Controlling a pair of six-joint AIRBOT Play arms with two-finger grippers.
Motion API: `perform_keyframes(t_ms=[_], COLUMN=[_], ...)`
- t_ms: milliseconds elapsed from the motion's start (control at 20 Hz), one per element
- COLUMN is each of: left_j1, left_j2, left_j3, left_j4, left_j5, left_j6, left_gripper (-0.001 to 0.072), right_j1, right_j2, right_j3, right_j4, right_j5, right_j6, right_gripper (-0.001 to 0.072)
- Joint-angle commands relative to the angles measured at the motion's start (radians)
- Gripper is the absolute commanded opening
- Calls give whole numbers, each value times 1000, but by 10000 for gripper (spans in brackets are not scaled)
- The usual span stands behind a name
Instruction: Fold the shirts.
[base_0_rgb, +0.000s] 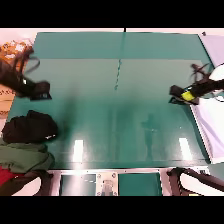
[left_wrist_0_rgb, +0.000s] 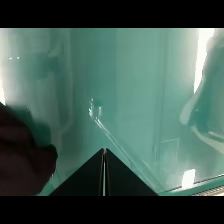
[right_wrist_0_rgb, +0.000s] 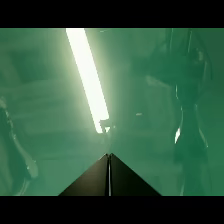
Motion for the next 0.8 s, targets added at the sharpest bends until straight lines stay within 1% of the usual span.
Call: perform_keyframes(t_ms=[0,100,300,750], left_j1=[0,0,0,0], left_j2=[143,148,148,148], left_j3=[-282,-321,-322,-322], left_j4=[45,58,59,59], left_j5=[116,116,157,154], left_j6=[-12,-10,-3,-3], left_gripper=[20,21,21,21], right_j1=[150,168,170,170], right_j2=[1,1,1,0], right_j3=[-40,-41,-41,-41], right_j4=[3,6,24,24], right_j5=[-89,-89,-84,-84], right_j6=[-6,-5,-5,-5], right_gripper=[12,13,13,13])
